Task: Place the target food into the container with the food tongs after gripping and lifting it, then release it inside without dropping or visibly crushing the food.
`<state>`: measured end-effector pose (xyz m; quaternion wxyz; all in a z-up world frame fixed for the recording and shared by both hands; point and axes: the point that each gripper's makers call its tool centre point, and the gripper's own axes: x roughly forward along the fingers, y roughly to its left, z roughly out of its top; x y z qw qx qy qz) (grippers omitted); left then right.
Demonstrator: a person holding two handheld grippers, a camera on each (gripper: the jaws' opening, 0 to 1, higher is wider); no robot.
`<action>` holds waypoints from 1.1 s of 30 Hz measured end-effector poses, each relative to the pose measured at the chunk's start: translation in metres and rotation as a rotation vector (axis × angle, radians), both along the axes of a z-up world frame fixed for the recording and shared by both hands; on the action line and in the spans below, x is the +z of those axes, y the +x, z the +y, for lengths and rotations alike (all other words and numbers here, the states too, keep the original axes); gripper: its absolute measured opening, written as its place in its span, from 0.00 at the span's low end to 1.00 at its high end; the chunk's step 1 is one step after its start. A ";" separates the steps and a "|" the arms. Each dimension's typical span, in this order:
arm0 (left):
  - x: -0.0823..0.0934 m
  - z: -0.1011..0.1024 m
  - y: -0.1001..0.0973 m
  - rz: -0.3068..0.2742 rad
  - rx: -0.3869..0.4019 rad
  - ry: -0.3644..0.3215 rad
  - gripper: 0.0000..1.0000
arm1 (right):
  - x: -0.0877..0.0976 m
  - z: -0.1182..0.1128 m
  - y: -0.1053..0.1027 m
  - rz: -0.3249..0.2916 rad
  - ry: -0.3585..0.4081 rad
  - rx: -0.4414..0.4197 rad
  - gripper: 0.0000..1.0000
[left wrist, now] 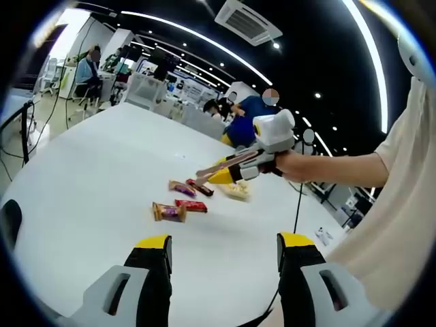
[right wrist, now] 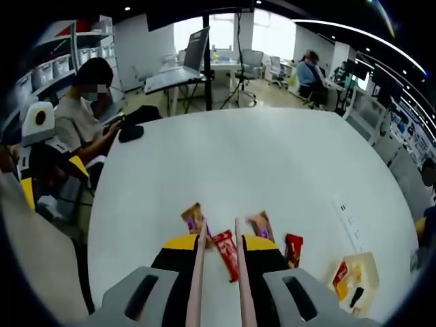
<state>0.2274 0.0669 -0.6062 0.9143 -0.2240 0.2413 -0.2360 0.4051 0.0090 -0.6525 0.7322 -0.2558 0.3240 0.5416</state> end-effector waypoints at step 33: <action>-0.012 0.024 -0.005 0.032 0.065 -0.007 0.61 | -0.052 0.031 -0.029 0.073 -0.165 0.208 0.23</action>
